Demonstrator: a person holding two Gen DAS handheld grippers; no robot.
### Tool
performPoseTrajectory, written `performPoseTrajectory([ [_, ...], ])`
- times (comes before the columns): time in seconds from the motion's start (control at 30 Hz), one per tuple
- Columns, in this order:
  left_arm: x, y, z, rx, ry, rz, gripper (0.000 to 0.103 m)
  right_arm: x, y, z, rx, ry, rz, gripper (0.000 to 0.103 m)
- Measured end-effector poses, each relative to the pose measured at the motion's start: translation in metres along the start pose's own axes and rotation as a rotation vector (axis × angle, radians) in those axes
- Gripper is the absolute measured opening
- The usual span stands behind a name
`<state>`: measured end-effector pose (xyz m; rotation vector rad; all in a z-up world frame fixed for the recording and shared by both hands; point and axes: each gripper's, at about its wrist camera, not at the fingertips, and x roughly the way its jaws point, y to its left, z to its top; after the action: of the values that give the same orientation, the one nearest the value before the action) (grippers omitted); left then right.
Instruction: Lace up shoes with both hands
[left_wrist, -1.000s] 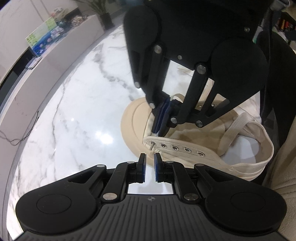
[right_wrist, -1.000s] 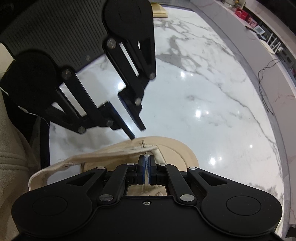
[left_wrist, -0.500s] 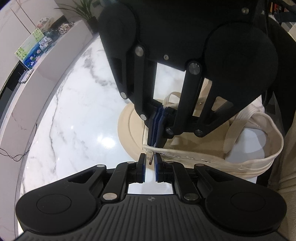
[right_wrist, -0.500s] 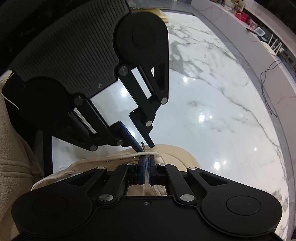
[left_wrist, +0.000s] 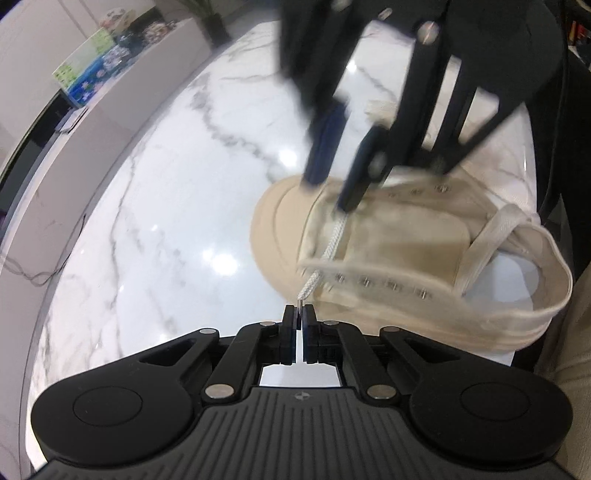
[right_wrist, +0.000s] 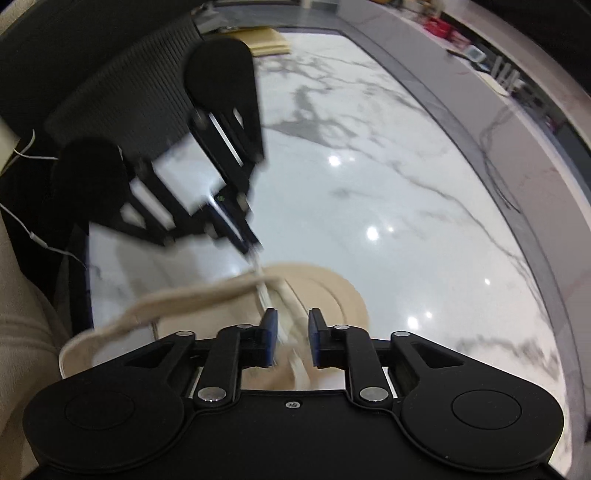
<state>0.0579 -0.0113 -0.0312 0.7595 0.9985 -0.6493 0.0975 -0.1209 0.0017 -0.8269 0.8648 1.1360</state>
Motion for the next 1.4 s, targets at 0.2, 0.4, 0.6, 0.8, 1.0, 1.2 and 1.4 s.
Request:
performPoseTrajectory([
  [0.2,-0.024,0.011,-0.024,-0.034,0.044,0.079,0.002,-0.014,-0.003,-0.018,0.051,-0.003,-0.022,0.019],
  [0.4,-0.052,0.026,-0.046,-0.079,0.084,0.167,0.002,-0.019,0.003,-0.024,0.053,0.03,-0.039,0.019],
  [0.6,-0.081,0.048,-0.071,-0.129,0.131,0.266,0.002,-0.023,0.018,-0.032,0.039,0.064,-0.053,0.019],
  [0.8,-0.126,0.074,-0.101,-0.218,0.172,0.412,0.002,-0.029,0.024,-0.037,0.047,0.082,-0.073,0.019],
  [1.0,-0.17,0.095,-0.126,-0.281,0.224,0.562,0.002,-0.031,0.031,-0.032,0.037,0.082,-0.084,0.019],
  [1.2,-0.215,0.115,-0.14,-0.355,0.244,0.724,0.002,-0.033,0.038,-0.027,0.019,0.073,-0.082,0.019],
  [1.4,-0.239,0.119,-0.133,-0.374,0.223,0.8,0.002,-0.033,0.039,-0.024,0.018,0.063,-0.083,0.019],
])
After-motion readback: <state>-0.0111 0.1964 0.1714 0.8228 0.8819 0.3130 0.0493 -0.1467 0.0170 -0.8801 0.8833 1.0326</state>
